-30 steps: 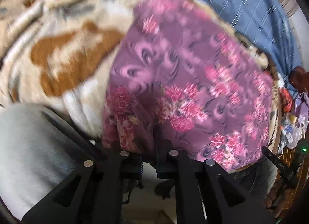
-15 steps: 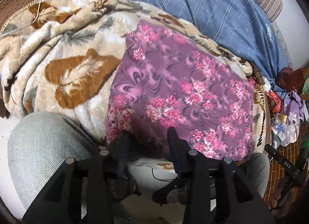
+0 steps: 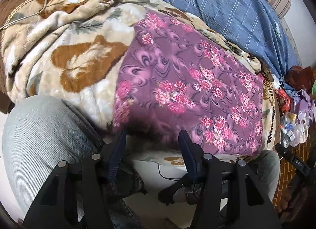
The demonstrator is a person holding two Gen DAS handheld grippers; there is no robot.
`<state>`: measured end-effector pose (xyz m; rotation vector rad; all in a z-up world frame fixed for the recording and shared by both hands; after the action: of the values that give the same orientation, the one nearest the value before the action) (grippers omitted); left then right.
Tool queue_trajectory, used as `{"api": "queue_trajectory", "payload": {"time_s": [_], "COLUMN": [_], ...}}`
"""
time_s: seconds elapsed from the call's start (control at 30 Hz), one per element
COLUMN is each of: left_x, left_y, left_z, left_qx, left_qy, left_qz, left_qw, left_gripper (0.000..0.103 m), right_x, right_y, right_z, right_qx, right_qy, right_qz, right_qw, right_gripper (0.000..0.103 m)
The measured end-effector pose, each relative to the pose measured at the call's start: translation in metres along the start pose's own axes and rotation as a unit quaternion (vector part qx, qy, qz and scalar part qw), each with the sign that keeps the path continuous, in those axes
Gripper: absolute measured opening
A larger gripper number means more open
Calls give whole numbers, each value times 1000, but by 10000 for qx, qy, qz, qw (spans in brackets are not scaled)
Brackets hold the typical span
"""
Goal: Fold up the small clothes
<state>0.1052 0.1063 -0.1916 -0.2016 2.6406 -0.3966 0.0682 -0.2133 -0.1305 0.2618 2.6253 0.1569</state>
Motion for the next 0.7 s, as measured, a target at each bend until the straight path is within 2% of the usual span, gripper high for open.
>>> {"api": "queue_trajectory", "payload": {"time_s": [0.1,0.23,0.33,0.4,0.5,0.6,0.7], "left_x": [1,-10,-26,-36,-49,-56,-59], "left_y": [6,18,31,33,35,39,41], "left_z": [-12,-13,-3,0,13,26,36], "left_qx": [5,69,391,626,808,897,884], "left_qy": [-156,-226,-175,-259,-184,-66,-49], "left_qz": [-41,-398,-982,-1144,-1276,-1406,-1373], "left_qw": [9999,9989,9942,9911,9884,9860,9866], "left_gripper": [54,56,56,56,56,56,56], "right_x": [0,-12,-29,-39,-59,-73,-86], "right_y": [3,32,69,91,126,161,198], "right_z": [-7,-19,-29,-33,-34,-23,-7], "right_qx": [-179,-839,-1427,-1601,-1832,-2074,-2054], "right_qy": [-132,-386,-538,-646,-851,-755,-541], "right_qz": [66,-92,-330,-375,-570,-761,-1103], "right_qw": [9997,9957,9878,9843,9777,9724,9709], "right_gripper": [61,61,61,61,61,61,62]}}
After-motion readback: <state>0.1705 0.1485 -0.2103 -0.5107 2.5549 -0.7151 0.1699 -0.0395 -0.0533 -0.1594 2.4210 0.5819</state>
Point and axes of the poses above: each gripper's, at about its wrist camera, not at the fingertips, and z roughly the way its jaws point, y to its left, x to its underside, the point moved 7 cm from there along z, roughly the way its jaws point, and after that the axes turned 4 degrees about -x, right-handed, at the moved point
